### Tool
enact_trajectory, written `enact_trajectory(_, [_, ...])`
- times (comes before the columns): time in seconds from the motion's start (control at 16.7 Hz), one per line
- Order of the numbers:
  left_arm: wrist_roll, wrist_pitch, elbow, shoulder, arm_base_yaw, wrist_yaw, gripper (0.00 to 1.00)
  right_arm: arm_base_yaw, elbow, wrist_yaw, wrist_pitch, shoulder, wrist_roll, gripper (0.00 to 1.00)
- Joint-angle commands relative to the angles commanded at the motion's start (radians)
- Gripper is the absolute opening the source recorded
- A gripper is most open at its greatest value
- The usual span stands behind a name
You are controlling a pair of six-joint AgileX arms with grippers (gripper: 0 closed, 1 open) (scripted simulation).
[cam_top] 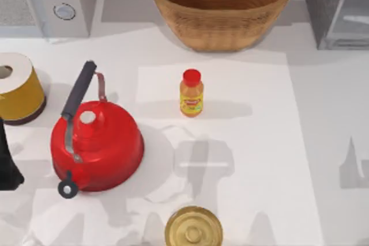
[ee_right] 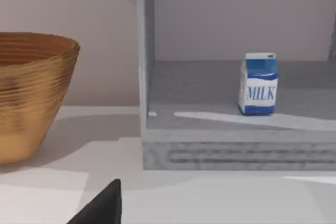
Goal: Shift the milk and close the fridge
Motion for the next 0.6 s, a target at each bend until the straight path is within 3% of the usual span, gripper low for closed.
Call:
enact_trajectory(0.3, [0.0, 0.0, 0.0, 0.0, 0.0, 0.0, 1.0, 0.011, 0.062, -0.011, -0.109, -0.077, -0.005, 1.0])
enact_trajectory(0.6, [0.0, 0.0, 0.0, 0.0, 0.0, 0.0, 1.0, 0.015, 0.242, -0.011, -0.476, -0.295, -0.01, 1.0])
